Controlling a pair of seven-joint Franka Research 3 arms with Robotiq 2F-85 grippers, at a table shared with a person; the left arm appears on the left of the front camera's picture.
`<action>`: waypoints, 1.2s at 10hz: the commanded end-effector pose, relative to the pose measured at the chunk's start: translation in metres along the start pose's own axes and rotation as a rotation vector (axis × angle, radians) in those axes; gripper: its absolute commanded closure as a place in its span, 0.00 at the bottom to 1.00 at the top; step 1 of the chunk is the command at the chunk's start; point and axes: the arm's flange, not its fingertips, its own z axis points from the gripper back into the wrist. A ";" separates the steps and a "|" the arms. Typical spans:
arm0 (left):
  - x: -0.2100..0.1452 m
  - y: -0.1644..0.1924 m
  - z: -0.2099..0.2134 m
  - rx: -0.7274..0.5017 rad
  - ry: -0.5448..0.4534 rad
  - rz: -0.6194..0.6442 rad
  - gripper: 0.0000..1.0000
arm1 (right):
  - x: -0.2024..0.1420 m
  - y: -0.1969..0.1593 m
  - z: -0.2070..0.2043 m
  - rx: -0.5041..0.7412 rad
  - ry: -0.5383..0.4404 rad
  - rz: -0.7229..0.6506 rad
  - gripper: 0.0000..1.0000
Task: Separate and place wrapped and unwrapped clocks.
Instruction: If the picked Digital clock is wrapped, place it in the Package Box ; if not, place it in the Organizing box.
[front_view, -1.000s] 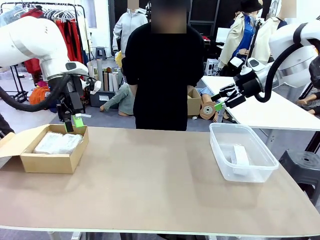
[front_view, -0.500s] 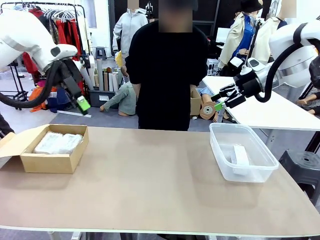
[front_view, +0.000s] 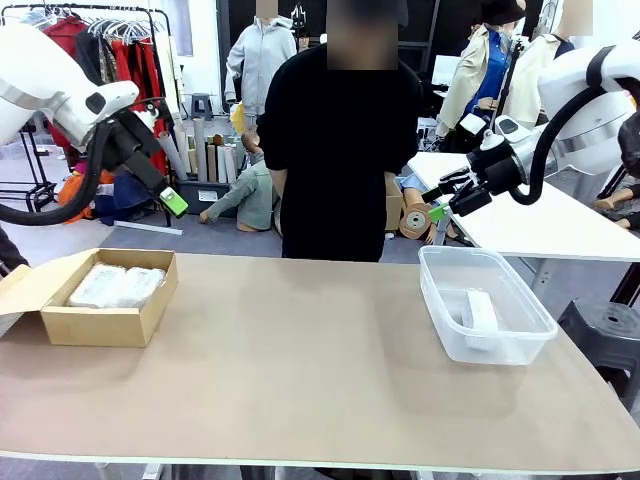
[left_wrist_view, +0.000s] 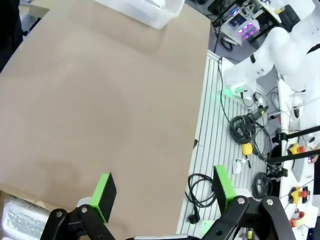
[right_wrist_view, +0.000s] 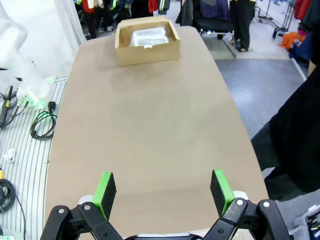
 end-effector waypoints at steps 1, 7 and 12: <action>0.004 0.001 0.005 -0.010 0.017 0.023 0.00 | 0.001 0.000 0.001 -0.003 0.006 0.009 0.00; 0.000 0.019 -0.011 -0.116 0.059 -0.426 0.00 | 0.001 0.000 0.001 -0.003 0.006 0.009 0.00; 0.004 0.025 0.003 0.101 -0.053 -0.748 0.00 | 0.001 0.000 0.001 -0.003 0.006 0.009 0.00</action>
